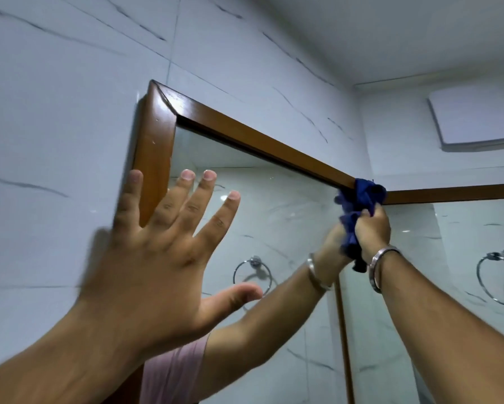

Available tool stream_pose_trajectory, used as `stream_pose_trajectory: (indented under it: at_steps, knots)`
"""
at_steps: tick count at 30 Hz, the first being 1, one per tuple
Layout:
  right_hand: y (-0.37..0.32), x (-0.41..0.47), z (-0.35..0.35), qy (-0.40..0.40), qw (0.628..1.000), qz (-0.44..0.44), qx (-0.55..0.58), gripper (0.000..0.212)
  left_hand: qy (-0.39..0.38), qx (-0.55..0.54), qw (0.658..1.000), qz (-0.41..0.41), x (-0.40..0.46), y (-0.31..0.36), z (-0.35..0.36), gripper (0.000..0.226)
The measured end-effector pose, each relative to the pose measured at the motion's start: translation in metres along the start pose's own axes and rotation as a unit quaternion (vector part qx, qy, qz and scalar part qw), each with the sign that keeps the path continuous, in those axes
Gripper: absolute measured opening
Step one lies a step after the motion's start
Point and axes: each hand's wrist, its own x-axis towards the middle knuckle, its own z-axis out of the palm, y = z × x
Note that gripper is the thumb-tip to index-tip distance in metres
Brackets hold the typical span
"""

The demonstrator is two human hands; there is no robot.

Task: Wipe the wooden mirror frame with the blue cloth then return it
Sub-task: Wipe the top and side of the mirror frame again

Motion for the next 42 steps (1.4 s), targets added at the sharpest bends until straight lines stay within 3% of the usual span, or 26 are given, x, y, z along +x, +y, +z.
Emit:
stream_pose_trajectory:
  at_steps: [3,6,11,13,16,19,21,24,31,33,38,42]
  knots:
    - [-0.048,-0.052,0.007,-0.011,0.997,-0.076,0.006,0.025,-0.011,-0.023,0.999,-0.027,-0.001,-0.001,-0.007,0.098]
    - [-0.1,-0.13,0.012,-0.073,0.98,-0.179,0.051,0.038,-0.016,-0.069,0.995,-0.07,-0.004,-0.001,-0.017,0.1]
    - [-0.171,-0.263,0.025,-0.2,0.884,-0.412,0.098,0.064,0.054,-0.188,0.974,-0.117,-0.01,-0.017,-0.024,0.106]
    - [-0.177,-0.274,0.024,-0.219,0.86,-0.452,0.087,0.064,0.072,-0.174,0.973,-0.133,-0.019,-0.042,-0.026,0.101]
    - [-0.167,-0.241,0.015,-0.225,0.829,-0.511,0.022,0.057,0.036,-0.089,0.982,-0.163,-0.035,-0.072,-0.028,0.093]
    - [-0.177,-0.198,0.016,-0.163,0.872,-0.461,0.011,0.044,-0.023,0.018,0.983,-0.18,-0.039,-0.072,-0.027,0.082]
    - [-0.186,-0.188,0.021,-0.148,0.881,-0.45,0.022,0.045,-0.05,0.057,0.98,-0.182,-0.04,-0.07,-0.027,0.077]
    - [-0.175,-0.205,0.025,-0.168,0.86,-0.478,0.053,0.048,-0.062,0.075,0.977,-0.188,-0.04,-0.07,-0.027,0.075]
    - [-0.063,-0.326,-0.01,-0.209,0.807,-0.551,0.04,0.055,-0.068,0.089,0.98,-0.167,-0.061,-0.059,-0.021,0.072]
    - [-0.081,-0.312,-0.008,-0.217,0.809,-0.545,0.031,0.058,-0.077,0.097,0.98,-0.158,-0.063,-0.059,-0.019,0.074]
    - [-0.184,-0.247,0.021,-0.205,0.863,-0.461,0.037,0.052,-0.084,0.113,0.978,-0.154,-0.062,-0.059,-0.02,0.075]
    - [-0.157,-0.271,0.016,-0.211,0.862,-0.457,0.056,0.053,-0.081,0.102,0.981,-0.147,-0.069,-0.06,-0.023,0.074]
